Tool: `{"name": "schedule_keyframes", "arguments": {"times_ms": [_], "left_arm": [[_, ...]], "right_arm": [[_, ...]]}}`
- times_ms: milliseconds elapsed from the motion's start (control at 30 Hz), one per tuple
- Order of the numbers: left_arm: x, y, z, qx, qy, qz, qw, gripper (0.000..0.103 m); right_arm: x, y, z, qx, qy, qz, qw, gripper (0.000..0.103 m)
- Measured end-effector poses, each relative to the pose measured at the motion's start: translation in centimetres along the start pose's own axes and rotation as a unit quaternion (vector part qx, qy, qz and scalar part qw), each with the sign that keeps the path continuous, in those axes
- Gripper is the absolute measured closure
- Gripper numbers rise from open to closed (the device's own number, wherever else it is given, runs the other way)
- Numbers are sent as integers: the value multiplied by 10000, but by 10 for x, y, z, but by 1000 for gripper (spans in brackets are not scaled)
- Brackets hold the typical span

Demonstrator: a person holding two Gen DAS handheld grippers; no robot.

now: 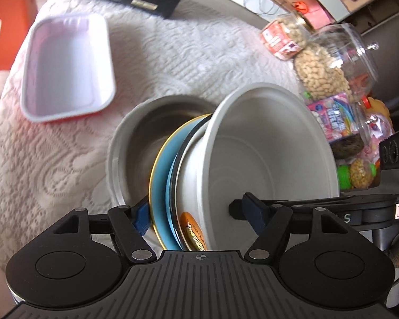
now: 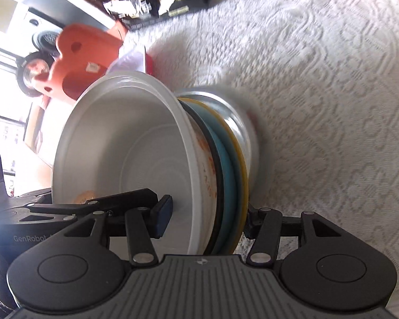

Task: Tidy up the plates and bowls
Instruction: 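Lower the nested bowls into the steel bowl and open both grippers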

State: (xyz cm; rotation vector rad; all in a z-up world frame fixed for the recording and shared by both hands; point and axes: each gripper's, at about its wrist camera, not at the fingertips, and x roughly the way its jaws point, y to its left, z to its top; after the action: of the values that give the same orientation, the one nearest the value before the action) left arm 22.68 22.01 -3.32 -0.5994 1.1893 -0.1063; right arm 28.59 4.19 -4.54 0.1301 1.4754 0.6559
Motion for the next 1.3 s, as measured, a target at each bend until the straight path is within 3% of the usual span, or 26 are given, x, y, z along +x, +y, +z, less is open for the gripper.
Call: {"name": "schedule_keyframes", "arguments": {"times_ms": [467, 967, 1167, 1233, 1300], "left_arm": [[4, 28, 0, 40, 109, -531, 9985, 31], [-1, 36, 0, 83, 35, -310, 9995, 41], [0, 37, 0, 71, 77, -249, 9996, 45], [-6, 35, 1, 164, -70, -304, 9994, 49], [-11, 31, 1, 304, -152, -126, 9993, 51]], "right_arm": [[17, 34, 21, -211, 333, -1012, 9941, 49], [11, 44, 16, -206, 300, -1074, 9936, 49], [2, 58, 11, -642, 62, -1490, 9867, 48], [-2, 59, 11, -690, -26, -1626, 9843, 48], [-10, 60, 12, -696, -185, -1467, 9866, 43]]}}
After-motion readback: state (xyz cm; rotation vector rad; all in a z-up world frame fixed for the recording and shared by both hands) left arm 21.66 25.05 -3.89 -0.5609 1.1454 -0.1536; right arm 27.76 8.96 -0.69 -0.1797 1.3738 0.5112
